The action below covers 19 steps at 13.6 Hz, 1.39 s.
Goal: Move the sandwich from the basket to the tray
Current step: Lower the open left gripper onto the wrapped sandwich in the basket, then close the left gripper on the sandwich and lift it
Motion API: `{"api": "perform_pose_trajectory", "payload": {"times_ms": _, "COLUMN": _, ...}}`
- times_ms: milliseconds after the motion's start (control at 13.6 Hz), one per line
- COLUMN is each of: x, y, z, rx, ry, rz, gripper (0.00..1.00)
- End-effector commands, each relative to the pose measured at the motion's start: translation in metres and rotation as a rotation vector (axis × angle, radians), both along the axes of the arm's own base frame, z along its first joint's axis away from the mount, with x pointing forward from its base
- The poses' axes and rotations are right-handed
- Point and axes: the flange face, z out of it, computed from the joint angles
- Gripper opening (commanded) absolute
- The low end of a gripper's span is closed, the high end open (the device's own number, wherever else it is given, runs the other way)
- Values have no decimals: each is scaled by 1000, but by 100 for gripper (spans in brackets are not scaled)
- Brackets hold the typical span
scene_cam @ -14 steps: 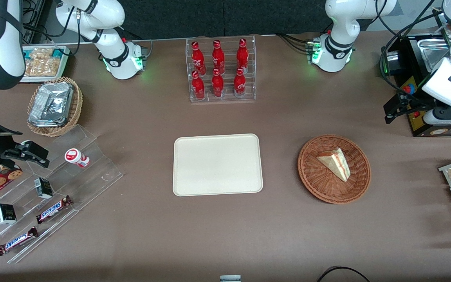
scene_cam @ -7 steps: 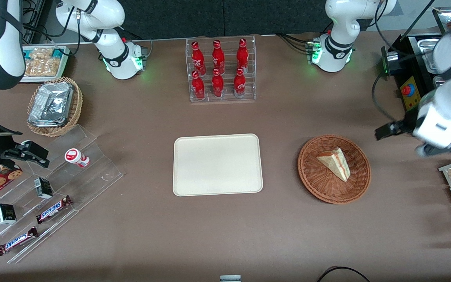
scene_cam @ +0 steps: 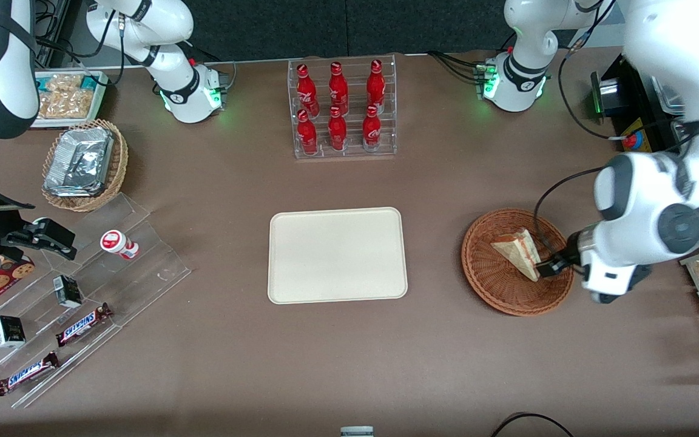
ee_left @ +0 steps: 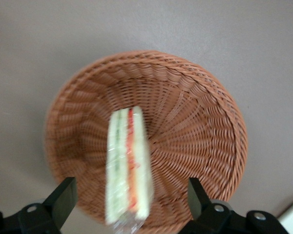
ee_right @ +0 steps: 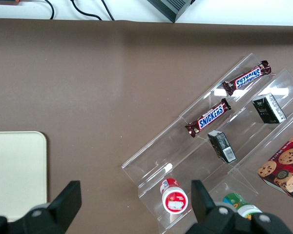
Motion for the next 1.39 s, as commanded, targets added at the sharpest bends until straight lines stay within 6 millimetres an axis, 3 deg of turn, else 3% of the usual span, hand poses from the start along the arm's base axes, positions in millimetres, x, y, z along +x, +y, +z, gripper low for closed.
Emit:
{"api": "perform_pose_trajectory", "payload": {"times_ms": 0, "x": -19, "y": -4, "z": -43, "rx": 1, "ry": -41, "rz": 70, "gripper": 100}}
{"api": "perform_pose_trajectory", "payload": {"times_ms": 147, "x": -39, "y": -2, "z": -73, "rx": 4, "ry": -56, "rz": 69, "gripper": 100}}
{"api": "perform_pose_trajectory", "payload": {"times_ms": 367, "x": -55, "y": -1, "z": -102, "rx": 6, "ry": -53, "rz": 66, "gripper": 100}}
{"api": "perform_pose_trajectory", "payload": {"times_ms": 440, "x": -57, "y": -1, "z": -106, "rx": 6, "ry": -52, "rz": 66, "gripper": 84}}
{"api": "perform_pose_trajectory", "payload": {"times_ms": 514, "x": -57, "y": -1, "z": -106, "rx": 6, "ry": -52, "rz": 66, "gripper": 47}}
{"api": "perform_pose_trajectory", "payload": {"times_ms": 661, "x": -55, "y": -1, "z": -100, "rx": 6, "ry": -56, "rz": 68, "gripper": 4}}
{"api": "perform_pose_trajectory", "payload": {"times_ms": 881, "x": -39, "y": -3, "z": -60, "rx": 6, "ry": -61, "rz": 65, "gripper": 0}}
{"api": "perform_pose_trajectory", "payload": {"times_ms": 954, "x": -25, "y": -14, "z": -32, "rx": 4, "ry": -50, "rz": 50, "gripper": 0}}
{"api": "perform_pose_trajectory", "payload": {"times_ms": 1028, "x": -14, "y": -31, "z": -8, "rx": 0, "ry": -39, "rz": 25, "gripper": 0}}
{"api": "perform_pose_trajectory", "payload": {"times_ms": 1174, "x": 13, "y": -69, "z": 64, "rx": -14, "ry": -77, "rz": -32, "gripper": 0}}
{"api": "perform_pose_trajectory", "payload": {"times_ms": 1321, "x": 24, "y": -117, "z": 105, "rx": -33, "ry": -132, "rz": -97, "gripper": 0}}
